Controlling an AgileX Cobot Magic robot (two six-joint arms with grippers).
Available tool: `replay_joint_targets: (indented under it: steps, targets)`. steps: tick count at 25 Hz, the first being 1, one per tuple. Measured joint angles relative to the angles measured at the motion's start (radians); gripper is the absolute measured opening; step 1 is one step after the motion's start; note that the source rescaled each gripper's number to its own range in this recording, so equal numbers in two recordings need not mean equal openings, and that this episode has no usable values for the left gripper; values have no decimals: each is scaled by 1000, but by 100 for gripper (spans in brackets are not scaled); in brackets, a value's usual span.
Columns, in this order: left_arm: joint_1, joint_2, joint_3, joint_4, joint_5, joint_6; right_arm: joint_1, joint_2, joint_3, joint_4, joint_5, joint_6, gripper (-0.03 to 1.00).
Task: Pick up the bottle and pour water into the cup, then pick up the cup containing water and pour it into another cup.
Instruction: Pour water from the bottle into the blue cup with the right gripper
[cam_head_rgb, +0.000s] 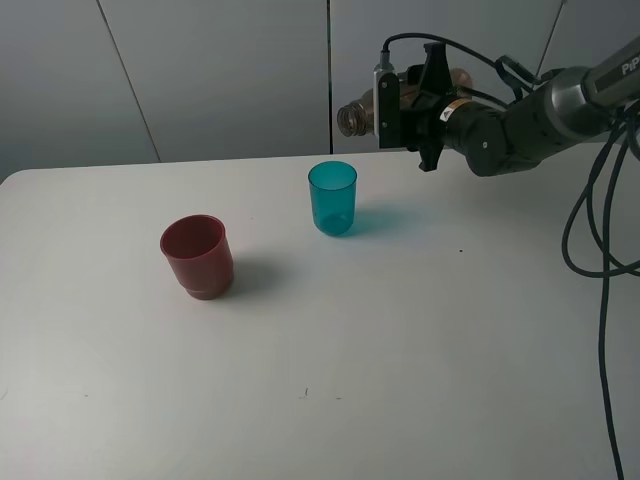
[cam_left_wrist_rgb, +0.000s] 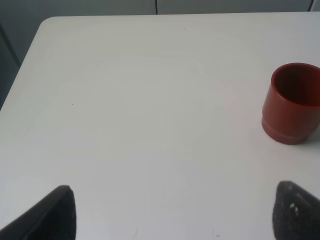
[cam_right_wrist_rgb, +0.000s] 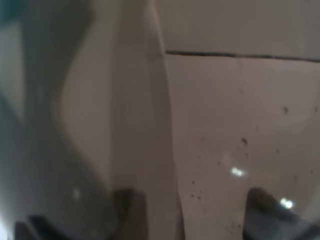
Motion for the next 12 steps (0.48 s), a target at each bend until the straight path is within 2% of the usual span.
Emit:
replay_joint_targets:
  steps: [12]
  targets:
    - [0,0,0,0,0,0,1,0,0,-52,0,-4,0]
